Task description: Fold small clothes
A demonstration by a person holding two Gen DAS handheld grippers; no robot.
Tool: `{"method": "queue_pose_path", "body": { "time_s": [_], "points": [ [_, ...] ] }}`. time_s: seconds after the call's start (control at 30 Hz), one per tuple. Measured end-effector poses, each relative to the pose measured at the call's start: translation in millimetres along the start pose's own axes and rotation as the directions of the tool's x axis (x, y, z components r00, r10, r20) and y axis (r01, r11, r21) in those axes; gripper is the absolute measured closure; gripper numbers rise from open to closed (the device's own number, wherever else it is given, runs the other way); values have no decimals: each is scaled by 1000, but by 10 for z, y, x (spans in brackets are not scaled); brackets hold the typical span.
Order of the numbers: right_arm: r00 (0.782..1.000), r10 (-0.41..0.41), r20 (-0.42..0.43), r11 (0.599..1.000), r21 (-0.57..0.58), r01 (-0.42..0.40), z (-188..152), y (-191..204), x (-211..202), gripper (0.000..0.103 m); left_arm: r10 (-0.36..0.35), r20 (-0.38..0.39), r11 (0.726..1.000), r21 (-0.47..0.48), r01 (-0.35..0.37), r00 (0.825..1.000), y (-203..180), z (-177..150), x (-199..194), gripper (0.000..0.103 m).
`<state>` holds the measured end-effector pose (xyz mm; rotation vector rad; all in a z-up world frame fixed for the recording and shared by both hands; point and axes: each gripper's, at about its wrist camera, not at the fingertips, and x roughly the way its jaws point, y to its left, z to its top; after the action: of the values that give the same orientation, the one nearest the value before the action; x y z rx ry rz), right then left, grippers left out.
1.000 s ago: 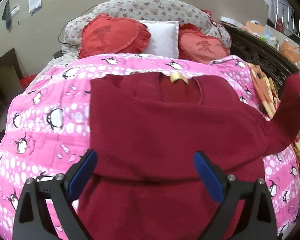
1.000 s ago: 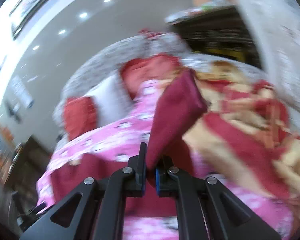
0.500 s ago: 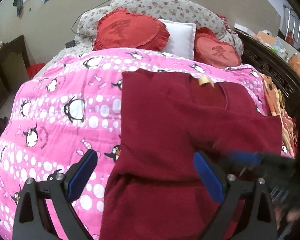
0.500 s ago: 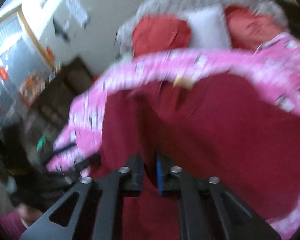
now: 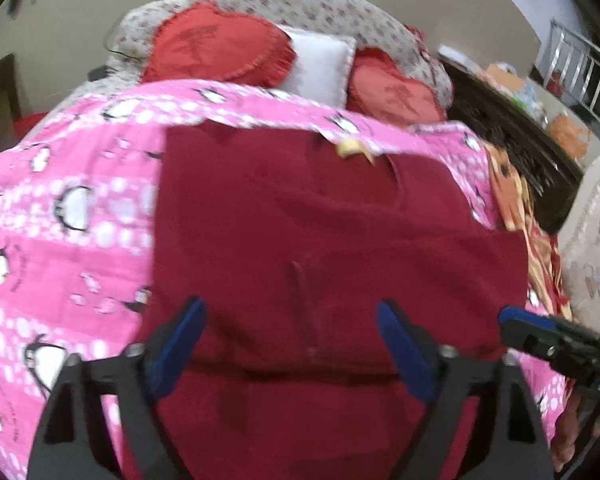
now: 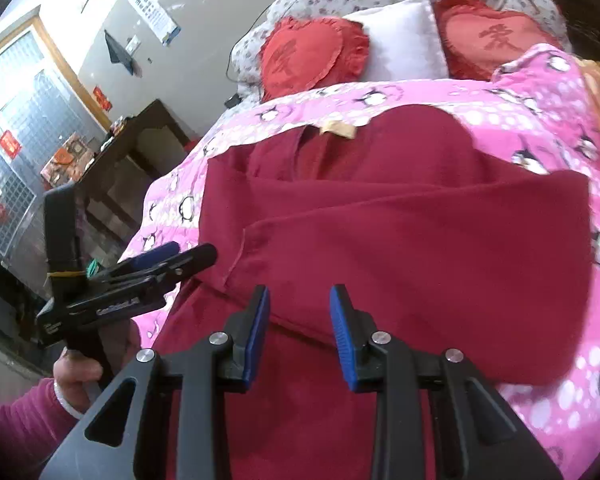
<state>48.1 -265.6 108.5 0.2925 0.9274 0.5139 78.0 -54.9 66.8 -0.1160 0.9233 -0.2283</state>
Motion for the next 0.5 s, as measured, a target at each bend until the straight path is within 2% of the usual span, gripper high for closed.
{"method": "queue_pose_path", "body": {
  "time_s": [0.13, 0.2, 0.23, 0.27, 0.37, 0.5],
  "points": [
    [1000, 5, 12, 1000, 25, -5, -29, -68, -82, 94, 10, -58, 997, 82, -5, 998, -278, -88, 168, 51],
    [1000, 7, 17, 999, 36, -7, -32, -119, -115, 93, 17, -72, 996, 94, -10, 997, -334, -102, 226, 62],
    [1000, 8, 20, 999, 41, -9, -48, -141, -143, 93, 24, -73, 995, 94, -17, 997, -352, -108, 247, 74],
    [1000, 11, 22, 999, 49, -12, -53, -163, -158, 93, 18, -77, 996, 88, -12, 997, -353, -107, 260, 82],
    [1000, 10, 30, 998, 63, -12, -62, -211, -185, 93, -38, -76, 998, 46, 42, 996, -315, -39, 200, 87],
    [999, -8, 53, 997, 76, 4, -46, -290, -291, 93, -76, 0, 995, 60, 75, 997, -260, 204, -122, 87]
  ]
}}
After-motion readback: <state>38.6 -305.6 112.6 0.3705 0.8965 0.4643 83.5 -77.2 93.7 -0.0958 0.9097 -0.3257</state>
